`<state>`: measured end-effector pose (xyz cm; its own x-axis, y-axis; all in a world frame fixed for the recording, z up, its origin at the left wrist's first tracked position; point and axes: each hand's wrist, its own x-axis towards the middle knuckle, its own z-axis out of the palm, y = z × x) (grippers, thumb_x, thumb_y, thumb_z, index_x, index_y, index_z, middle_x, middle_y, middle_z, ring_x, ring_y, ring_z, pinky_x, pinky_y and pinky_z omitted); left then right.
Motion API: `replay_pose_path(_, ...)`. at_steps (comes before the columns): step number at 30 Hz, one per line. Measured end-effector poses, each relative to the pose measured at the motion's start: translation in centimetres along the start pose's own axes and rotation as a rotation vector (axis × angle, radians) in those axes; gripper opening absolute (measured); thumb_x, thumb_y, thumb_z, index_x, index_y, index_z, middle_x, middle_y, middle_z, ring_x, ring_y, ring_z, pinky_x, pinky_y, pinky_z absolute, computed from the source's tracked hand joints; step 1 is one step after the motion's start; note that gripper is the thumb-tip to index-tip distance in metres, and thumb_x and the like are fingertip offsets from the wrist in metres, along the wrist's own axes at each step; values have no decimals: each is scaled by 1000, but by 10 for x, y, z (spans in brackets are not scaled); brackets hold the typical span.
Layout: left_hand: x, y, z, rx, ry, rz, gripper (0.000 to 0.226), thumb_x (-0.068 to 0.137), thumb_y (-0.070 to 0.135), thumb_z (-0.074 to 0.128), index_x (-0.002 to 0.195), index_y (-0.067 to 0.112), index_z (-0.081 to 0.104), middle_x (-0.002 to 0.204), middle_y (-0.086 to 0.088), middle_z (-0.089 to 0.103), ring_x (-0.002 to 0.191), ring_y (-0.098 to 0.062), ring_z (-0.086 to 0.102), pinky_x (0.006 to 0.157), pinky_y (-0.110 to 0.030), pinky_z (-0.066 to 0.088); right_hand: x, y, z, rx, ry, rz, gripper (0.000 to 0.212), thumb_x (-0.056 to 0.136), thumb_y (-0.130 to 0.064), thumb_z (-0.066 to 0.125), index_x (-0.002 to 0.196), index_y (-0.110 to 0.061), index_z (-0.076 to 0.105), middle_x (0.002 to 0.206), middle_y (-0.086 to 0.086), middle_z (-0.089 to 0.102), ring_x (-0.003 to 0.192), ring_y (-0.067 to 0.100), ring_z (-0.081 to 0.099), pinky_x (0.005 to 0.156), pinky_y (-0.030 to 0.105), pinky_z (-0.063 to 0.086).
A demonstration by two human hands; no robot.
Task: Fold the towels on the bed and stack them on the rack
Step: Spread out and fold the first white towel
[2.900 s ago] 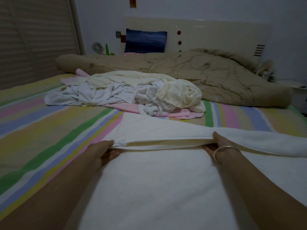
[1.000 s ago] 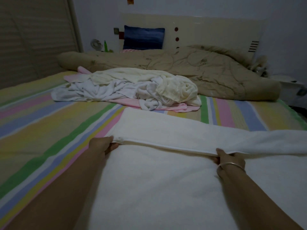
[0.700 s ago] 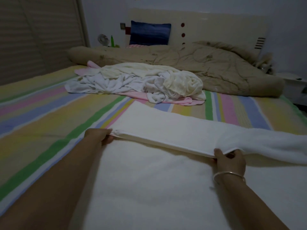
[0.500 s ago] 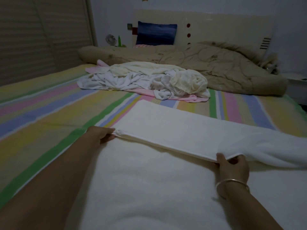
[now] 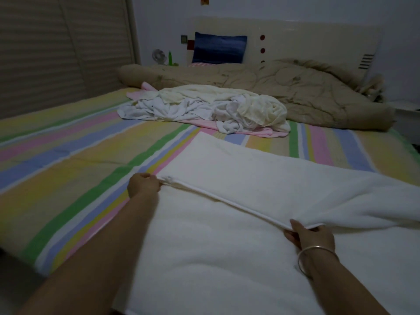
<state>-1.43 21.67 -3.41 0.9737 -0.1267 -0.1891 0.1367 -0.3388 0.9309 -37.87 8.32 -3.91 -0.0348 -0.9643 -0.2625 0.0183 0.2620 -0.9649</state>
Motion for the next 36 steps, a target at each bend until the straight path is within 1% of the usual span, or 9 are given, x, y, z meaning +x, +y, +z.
replay_pose_path(4, -55, -8, 14, 365, 237, 590, 25, 82, 9, 57, 106, 16, 65, 119, -11, 59, 116, -31, 51, 99, -39, 40, 5, 5, 2, 84, -8, 66, 38, 81, -1, 72, 102, 25, 53, 87, 31, 61, 38, 17, 62, 39, 22, 51)
replay_pose_path(9, -145, -8, 83, 548, -110, 1044, 47, 85, 28, 33, 113, 14, 69, 131, -13, 60, 123, -29, 56, 109, -41, 26, 3, 5, 0, 236, -96, 121, 30, 86, -4, 67, 102, 19, 56, 98, 29, 60, 64, 24, 62, 46, 24, 55)
replay_pose_path(11, -188, 0, 105, 621, -295, 1075, 62, 86, 38, 23, 130, 14, 60, 142, -13, 51, 132, -27, 48, 115, -45, 23, 0, -4, -1, 292, -154, 183, 22, 88, -9, 65, 97, 11, 59, 97, 22, 62, 76, 26, 62, 64, 33, 60)
replay_pose_path(13, -212, -3, 122, 766, -457, 1009, 84, 80, 52, -1, 150, 18, 30, 159, -10, 21, 147, -22, 18, 119, -45, 2, -1, -14, -8, 447, -200, 283, 12, 90, -11, 61, 96, 0, 62, 99, 16, 65, 92, 28, 63, 85, 42, 53)
replay_pose_path(17, -207, -26, 134, 1027, -470, 878, 77, 89, 63, -2, 155, 22, 0, 162, -7, -5, 149, -20, -7, 118, -45, -11, 21, -29, -36, 863, -203, 311, 49, 78, -16, 61, 127, -14, 59, 122, 8, 65, 116, 27, 58, 92, 44, 48)
replay_pose_path(21, -205, -28, 139, 1078, -448, 835, 79, 86, 61, 3, 155, 23, -2, 162, -6, -6, 149, -19, -7, 118, -45, -10, 61, -51, -79, 999, -245, 180, 74, 57, -24, 71, 130, -21, 58, 124, 6, 65, 118, 29, 57, 107, 48, 37)
replay_pose_path(26, -214, -17, 154, 1236, -445, 683, 67, 99, 49, 20, 154, 20, -6, 161, -9, -12, 149, -25, -11, 116, -54, -11, 111, -69, -160, 1037, -239, 47, 94, 41, -23, 79, 132, -21, 57, 125, 7, 64, 120, 29, 56, 105, 48, 38)
replay_pose_path(31, -233, -10, 177, 1322, -283, 597, 59, 98, 18, 19, 153, 7, 5, 160, -20, -1, 147, -38, 0, 113, -61, -8, 144, -83, -247, 1009, -217, 12, 51, 86, -30, 49, 136, -22, 52, 132, 5, 59, 123, 28, 55, 100, 44, 41)
replay_pose_path(36, -256, -10, 198, 1290, -67, 715, 50, 95, 4, 24, 142, -9, 34, 146, -31, 36, 129, -48, 39, 114, -63, 13, 158, -85, -310, 999, -168, 6, 54, 84, -36, 54, 136, -23, 51, 131, 5, 60, 124, 28, 54, 104, 47, 39)
